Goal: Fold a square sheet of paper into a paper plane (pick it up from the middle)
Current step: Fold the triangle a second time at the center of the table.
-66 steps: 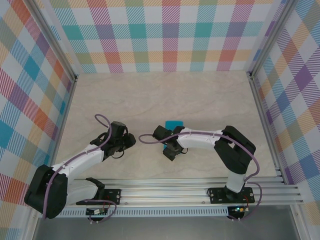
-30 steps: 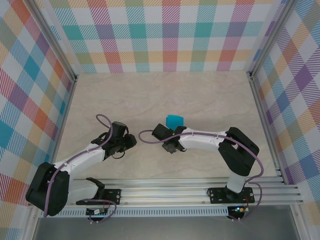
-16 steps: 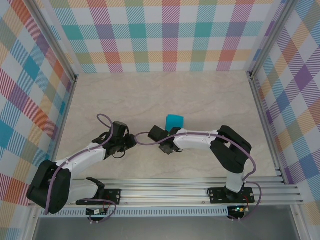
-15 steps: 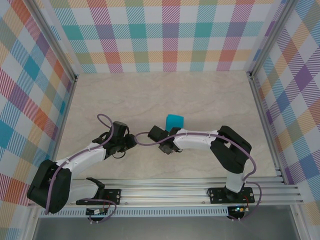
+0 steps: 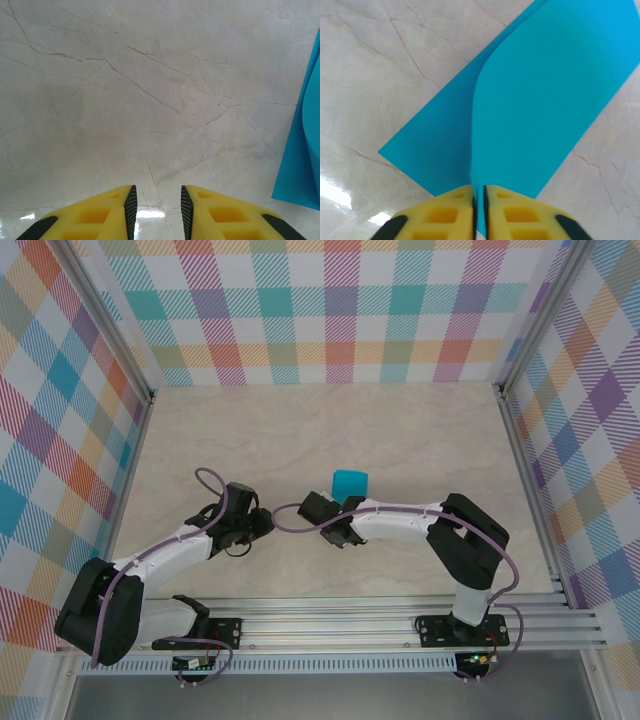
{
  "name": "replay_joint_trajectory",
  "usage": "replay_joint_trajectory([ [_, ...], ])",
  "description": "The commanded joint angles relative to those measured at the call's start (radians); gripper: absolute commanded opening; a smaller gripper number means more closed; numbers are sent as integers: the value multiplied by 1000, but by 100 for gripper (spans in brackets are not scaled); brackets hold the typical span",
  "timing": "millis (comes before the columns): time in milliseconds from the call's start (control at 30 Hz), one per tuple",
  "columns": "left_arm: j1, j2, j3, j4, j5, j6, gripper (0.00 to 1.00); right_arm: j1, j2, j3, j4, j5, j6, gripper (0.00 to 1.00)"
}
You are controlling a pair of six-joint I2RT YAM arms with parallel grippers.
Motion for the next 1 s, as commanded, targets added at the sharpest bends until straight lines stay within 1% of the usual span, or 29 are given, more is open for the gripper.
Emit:
replay_joint_trajectory([
  [0, 18, 16, 35, 21, 31, -12, 32, 1, -33, -17, 17, 6, 23, 7],
  [133, 19, 29, 44, 33, 59, -14, 32, -12, -68, -31, 26, -68, 49, 1],
  [200, 18, 32, 50, 32, 65, -15, 32, -17, -101, -46, 42, -105, 66, 0],
  [333, 18, 23, 54, 26, 68, -15, 32, -26, -162, -70, 46, -139, 100, 0],
  [500, 18, 7, 60, 20, 87, -16, 32, -48, -256, -108, 67, -236, 153, 0],
  [667, 18, -38, 66, -13, 65, -16, 32, -53, -348, -108, 85, -283, 186, 0],
  [800, 18, -64, 71, -22, 69, -21, 32, -52, -364, -139, 146, -392, 228, 1],
  [967, 18, -70, 68, -13, 92, -23, 33, -52, -379, -245, 243, -463, 301, 3],
])
